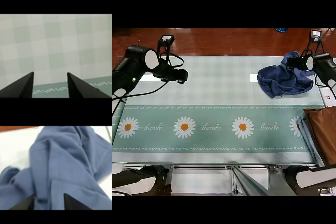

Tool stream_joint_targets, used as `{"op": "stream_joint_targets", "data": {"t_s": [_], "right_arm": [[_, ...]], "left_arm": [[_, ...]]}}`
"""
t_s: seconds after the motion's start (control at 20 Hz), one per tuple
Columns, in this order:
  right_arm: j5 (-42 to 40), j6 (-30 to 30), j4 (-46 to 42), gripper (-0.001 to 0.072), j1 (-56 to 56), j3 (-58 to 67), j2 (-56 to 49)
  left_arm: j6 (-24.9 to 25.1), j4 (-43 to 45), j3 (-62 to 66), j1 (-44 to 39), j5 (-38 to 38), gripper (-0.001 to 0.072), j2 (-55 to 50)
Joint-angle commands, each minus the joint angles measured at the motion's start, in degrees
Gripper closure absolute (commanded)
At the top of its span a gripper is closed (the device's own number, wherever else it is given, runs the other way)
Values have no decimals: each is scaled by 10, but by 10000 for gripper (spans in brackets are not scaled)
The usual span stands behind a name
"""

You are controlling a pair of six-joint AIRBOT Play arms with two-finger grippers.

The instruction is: Fold the shirts.

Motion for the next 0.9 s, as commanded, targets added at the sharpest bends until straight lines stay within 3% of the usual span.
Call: {"op": "stream_joint_targets", "data": {"t_s": [0.0,0.2,0.3,0.35,0.6,0.7,0.85], "right_arm": [[26,-59,105,304,-33,84,-107],[91,-79,139,328,-37,138,-174],[129,-156,189,597,-35,139,-176],[149,-198,215,683,-34,139,-172],[200,-300,327,687,-34,139,-79],[181,-325,369,687,-34,139,-6],[174,-358,439,688,-33,160,104]], "left_arm": [[0,9,0,0,5,198,-12],[-1,9,0,-5,-28,198,-40],[-1,9,0,-3,-64,198,-40],[-1,8,2,-1,-88,198,-36],[0,-14,-4,0,-207,198,70],[-5,-30,-29,-14,-206,198,155],[-54,-31,-119,-38,-179,198,299]]}}
